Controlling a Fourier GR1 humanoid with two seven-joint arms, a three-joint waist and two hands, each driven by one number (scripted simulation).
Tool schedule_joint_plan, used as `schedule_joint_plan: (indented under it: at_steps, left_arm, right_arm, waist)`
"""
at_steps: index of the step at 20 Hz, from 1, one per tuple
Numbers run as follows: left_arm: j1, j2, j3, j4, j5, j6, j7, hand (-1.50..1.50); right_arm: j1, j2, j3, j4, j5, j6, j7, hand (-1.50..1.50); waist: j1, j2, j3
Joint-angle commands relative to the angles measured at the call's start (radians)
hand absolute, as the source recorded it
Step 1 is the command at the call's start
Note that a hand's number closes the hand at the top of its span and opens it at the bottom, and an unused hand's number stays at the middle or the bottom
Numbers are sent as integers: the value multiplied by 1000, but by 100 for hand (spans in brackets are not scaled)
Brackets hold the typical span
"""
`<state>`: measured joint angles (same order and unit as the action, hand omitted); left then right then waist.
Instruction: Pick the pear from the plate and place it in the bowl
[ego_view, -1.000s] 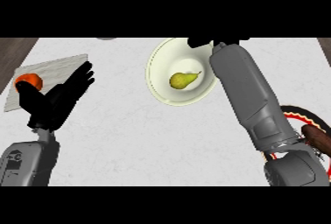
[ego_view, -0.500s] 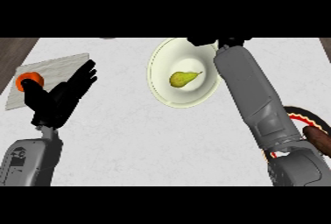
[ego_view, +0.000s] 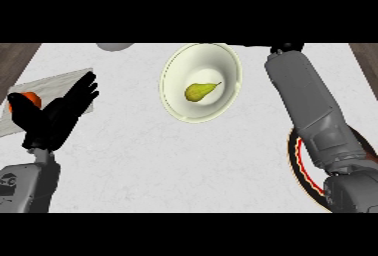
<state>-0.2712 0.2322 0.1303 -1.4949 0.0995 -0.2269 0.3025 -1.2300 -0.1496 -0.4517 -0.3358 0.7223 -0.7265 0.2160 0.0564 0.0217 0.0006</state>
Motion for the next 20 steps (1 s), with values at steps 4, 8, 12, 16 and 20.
schedule_joint_plan:
  at_steps: [4, 8, 12, 16, 20]
  left_arm:
    - [60, 2, 28, -9, -13, 28, -8, 0]
    - [79, 13, 51, 6, -5, 23, -21, 0]
    - [111, 19, 55, -11, 1, 16, -3, 0]
    - [142, 21, 64, -18, 0, 12, -34, 0]
    - [111, 14, 67, -21, -3, 44, 10, 0]
  right_arm:
    - [113, 29, 82, -155, -3, 101, -106, -150]
    - [213, 45, 130, -342, -39, 225, -147, -150]
    - [310, 126, 172, -561, -91, 276, -169, -150]
    - [411, 147, 223, -756, -194, 424, -156, -150]
    - [538, 149, 309, -956, -337, 474, -136, -150]
  waist:
    - [-78, -36, -1]
    - [-107, -45, -1]
    - [-127, -58, -1]
    - [-138, -63, -1]
    - [-149, -68, 1]
